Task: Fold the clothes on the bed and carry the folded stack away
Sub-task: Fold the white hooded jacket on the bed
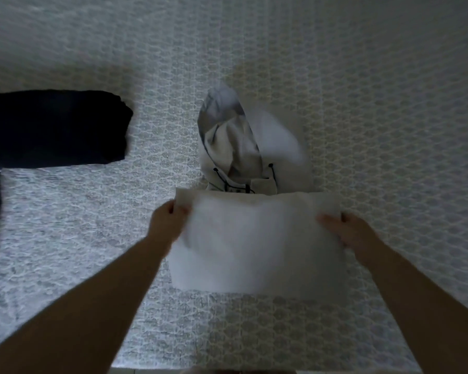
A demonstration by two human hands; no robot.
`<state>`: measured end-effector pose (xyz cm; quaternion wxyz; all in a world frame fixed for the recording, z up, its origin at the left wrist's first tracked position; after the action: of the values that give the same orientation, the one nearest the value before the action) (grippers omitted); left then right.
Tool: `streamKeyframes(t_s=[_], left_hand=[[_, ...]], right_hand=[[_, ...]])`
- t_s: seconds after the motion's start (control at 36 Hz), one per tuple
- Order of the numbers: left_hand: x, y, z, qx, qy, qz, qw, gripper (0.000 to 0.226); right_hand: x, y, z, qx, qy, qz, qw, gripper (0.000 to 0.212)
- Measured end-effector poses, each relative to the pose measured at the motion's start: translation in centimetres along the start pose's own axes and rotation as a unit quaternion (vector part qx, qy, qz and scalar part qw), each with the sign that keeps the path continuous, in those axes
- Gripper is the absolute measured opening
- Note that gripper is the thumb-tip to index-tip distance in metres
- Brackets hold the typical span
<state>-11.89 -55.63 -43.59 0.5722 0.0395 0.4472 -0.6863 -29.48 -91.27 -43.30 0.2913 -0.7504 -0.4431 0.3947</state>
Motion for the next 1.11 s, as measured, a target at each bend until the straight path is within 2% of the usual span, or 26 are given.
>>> streamKeyframes(t_s=[0.08, 0.17, 0.31, 0.39, 0.61, 0.69, 0.75, 0.83, 0.97, 1.11], left_hand=[[1.7, -0.6, -1.7, -0.027, 0.063, 0.058, 0.996, 0.029], [2.5, 0.1, -2.6, -0.055, 0.106, 0.088, 0.989, 0.033], [3.7, 1.7, -3.1, -0.072, 0.056, 0.075, 0.993, 0.036], [3.9, 2.2, -3.3, -0.059, 0.042, 0.076, 0.995, 0.024], [2.7, 3.2, -3.7, -0.017, 0.034, 0.067, 0.997, 0.023], [2.7, 4.1, -4.0, -0.003, 0.028, 0.080, 0.996, 0.023], [3.3, 4.7, -3.8, 0.006, 0.030, 0.095, 0.995, 0.024], [4.5, 5.5, -3.4, 0.017, 0.030, 0.117, 0.992, 0.027], [6.0, 6.9, -4.0, 0.038, 0.038, 0.156, 0.986, 0.035], [6.1, 6.1, -3.1, 0.039, 0.098, 0.180, 0.978, 0.036]], right_hand=[[0.7, 0.6, 2.7, 0.036, -0.072, 0.043, 0.996, 0.054], [0.2, 1.1, 2.4, 0.011, -0.166, 0.135, 0.977, 0.063], [1.5, 2.0, 0.9, -0.053, -0.119, 0.154, 0.979, 0.053], [1.6, 2.4, 0.8, -0.067, -0.116, 0.150, 0.979, 0.051], [1.9, 3.2, -0.9, -0.136, -0.070, 0.162, 0.975, 0.013], [2.6, 4.1, -1.7, -0.169, -0.115, 0.194, 0.959, 0.030], [3.3, 4.9, -1.1, -0.154, -0.140, 0.238, 0.949, 0.039], [4.3, 6.0, 0.2, -0.137, -0.132, 0.284, 0.940, 0.040], [5.0, 7.3, 0.7, -0.167, -0.147, 0.351, 0.910, 0.036], [4.8, 6.7, 0.0, -0.178, -0.169, 0.346, 0.906, 0.037]])
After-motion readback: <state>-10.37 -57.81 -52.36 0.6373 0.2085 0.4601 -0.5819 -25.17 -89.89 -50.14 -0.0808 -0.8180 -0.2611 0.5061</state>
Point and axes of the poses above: each hand's wrist, its own y-axis towards the middle knuckle, its own x-axis out of the palm, z = x × y, the point moved 8 cm from there along y, towards the middle knuckle, and after that the axes turned 2 degrees about x, right-handed, at the moved point
